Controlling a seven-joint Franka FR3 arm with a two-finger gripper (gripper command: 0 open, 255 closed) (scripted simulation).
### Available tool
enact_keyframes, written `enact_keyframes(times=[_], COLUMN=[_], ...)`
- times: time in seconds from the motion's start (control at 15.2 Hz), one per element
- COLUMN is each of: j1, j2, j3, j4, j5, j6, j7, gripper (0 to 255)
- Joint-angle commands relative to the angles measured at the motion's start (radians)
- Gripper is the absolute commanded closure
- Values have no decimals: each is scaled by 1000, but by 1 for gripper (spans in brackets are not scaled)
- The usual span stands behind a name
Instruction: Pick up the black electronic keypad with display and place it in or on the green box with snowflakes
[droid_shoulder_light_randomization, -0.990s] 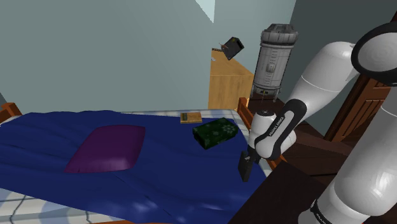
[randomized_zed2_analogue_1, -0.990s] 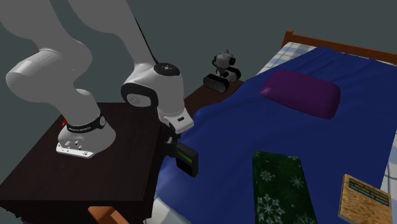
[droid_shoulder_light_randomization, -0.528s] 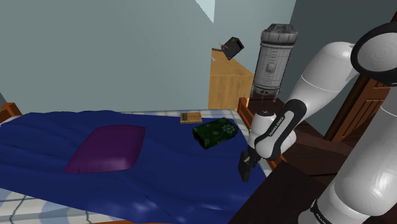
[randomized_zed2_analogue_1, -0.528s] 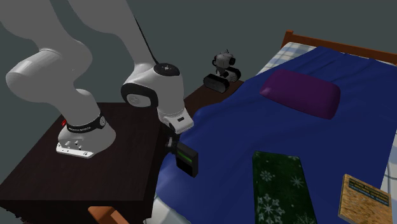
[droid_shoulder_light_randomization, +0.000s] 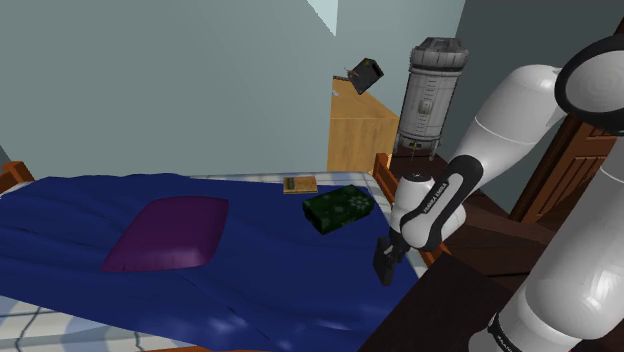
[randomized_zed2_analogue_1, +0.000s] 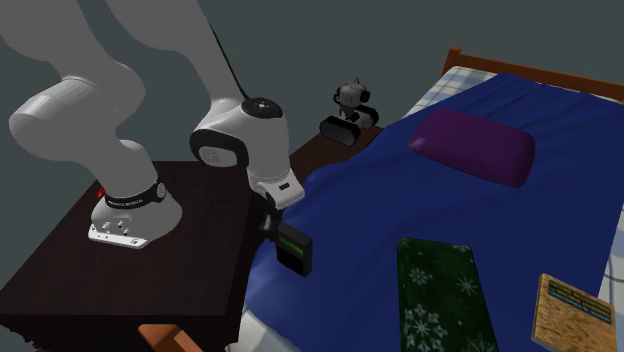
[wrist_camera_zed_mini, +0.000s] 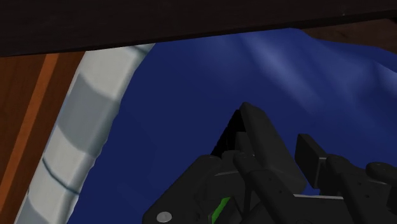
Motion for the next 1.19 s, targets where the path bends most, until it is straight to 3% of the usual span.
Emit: enact_keyframes(times=[0.0,1.12], j1=[-1,6], j2=[-34,-379], j3=[1,1], j4=[-5,0], j5=[4,26], j6=[-29,-379], j7=[-4,-23], gripper=[255,255])
